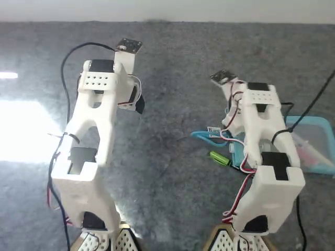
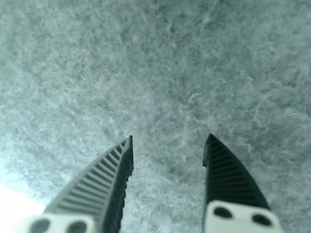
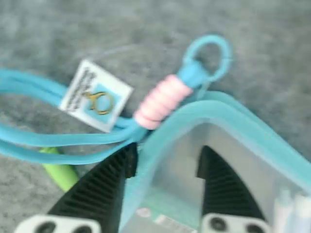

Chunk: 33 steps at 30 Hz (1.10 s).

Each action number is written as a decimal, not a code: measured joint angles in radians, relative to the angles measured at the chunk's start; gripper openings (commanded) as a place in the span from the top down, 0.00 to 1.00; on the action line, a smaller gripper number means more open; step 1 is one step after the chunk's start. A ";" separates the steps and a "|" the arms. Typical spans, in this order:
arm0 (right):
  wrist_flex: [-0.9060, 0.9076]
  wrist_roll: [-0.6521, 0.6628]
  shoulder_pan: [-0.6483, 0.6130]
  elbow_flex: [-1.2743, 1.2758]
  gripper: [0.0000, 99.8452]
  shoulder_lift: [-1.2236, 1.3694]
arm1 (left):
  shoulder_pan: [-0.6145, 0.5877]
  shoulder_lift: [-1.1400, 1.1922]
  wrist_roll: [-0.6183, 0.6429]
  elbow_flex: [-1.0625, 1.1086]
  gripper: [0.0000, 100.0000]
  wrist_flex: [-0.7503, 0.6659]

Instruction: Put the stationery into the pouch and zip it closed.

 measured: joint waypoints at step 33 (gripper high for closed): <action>0.118 -0.091 0.407 0.408 0.95 -0.818 | 0.000 0.000 0.000 0.000 0.78 0.000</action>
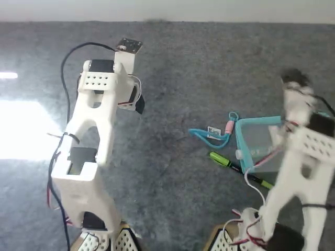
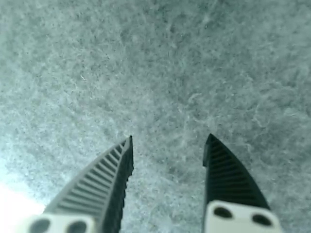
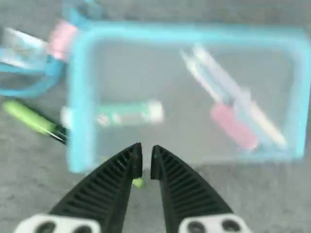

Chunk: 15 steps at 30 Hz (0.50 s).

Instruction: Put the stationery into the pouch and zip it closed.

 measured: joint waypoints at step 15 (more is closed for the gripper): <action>-0.338 0.114 0.161 0.069 0.95 0.436 | 0.005 0.000 0.000 0.031 0.78 -0.002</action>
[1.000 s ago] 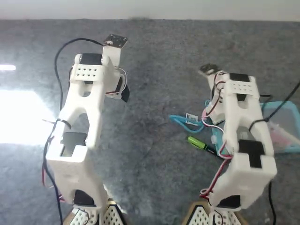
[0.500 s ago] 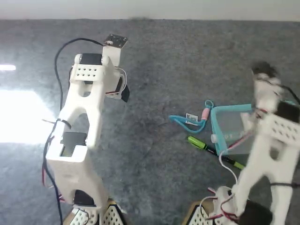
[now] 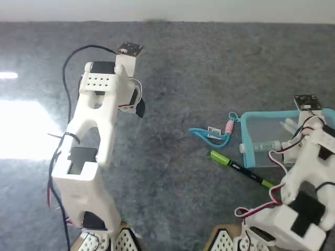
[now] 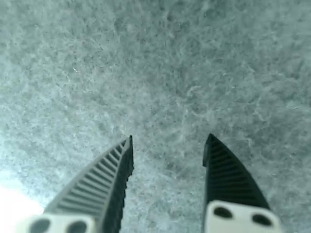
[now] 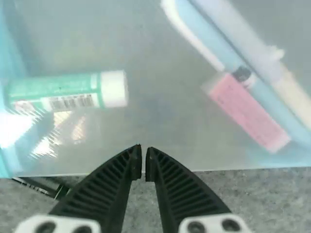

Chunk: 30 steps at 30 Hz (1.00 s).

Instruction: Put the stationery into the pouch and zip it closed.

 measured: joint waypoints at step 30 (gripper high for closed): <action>-0.471 0.327 0.316 0.242 0.95 0.057 | 0.000 0.000 0.000 0.000 0.78 -0.015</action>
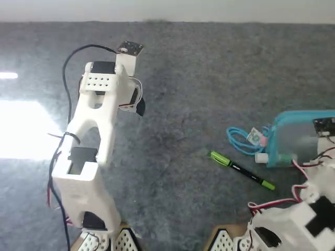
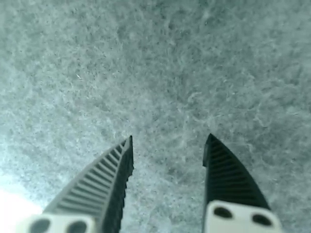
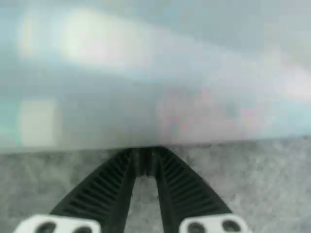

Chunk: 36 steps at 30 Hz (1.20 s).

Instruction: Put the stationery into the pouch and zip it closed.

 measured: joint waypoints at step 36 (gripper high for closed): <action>1.214 0.061 -0.678 -1.726 0.66 0.671 | -0.002 0.000 0.000 0.025 0.78 -0.018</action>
